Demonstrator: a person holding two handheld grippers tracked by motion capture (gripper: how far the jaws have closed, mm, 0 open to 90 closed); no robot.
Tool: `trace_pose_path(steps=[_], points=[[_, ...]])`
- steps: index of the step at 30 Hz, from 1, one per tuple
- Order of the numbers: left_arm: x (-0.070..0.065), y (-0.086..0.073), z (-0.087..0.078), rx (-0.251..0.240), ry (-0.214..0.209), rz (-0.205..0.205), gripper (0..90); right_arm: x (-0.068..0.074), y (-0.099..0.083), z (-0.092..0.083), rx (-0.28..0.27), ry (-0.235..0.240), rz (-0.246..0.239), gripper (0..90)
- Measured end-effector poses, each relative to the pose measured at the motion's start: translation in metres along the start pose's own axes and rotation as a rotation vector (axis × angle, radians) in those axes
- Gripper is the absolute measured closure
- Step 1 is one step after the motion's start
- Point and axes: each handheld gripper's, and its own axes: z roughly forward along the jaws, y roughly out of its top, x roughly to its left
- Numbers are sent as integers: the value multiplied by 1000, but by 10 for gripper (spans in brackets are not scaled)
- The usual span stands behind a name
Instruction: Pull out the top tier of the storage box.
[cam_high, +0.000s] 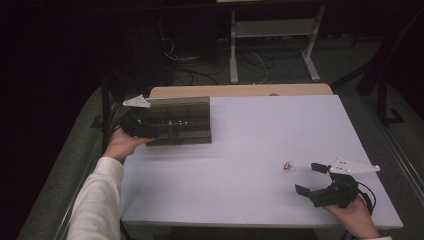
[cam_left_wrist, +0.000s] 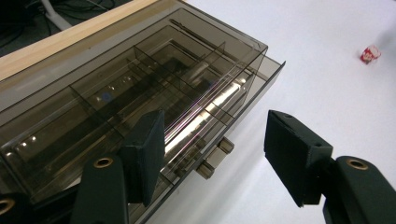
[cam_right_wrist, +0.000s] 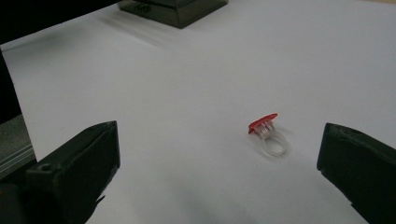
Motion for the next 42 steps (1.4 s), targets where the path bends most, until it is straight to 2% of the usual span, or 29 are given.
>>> trace_pose_path(steps=[4, 8, 16, 23, 28, 42], points=[[0, 0, 4, -2, -23, 13, 398, 0, 0, 0, 1, -1, -1, 0], [0, 0, 8, 24, -31, 36, 411, 0, 0, 0, 0, -3, 0, 0], [0, 0, 16, 38, -17, 61, 467, 0, -1, 0, 4, -2, -1, 0], [1, -2, 20, 42, -28, 65, 529, -1, -1, -1, 1, -7, 2, 0], [3, -4, 24, 63, -31, 74, 579, -1, -1, -1, -2, -10, 1, 0], [4, -8, 34, 64, -47, 63, 650, -2, -2, -2, -5, -16, 3, 0]])
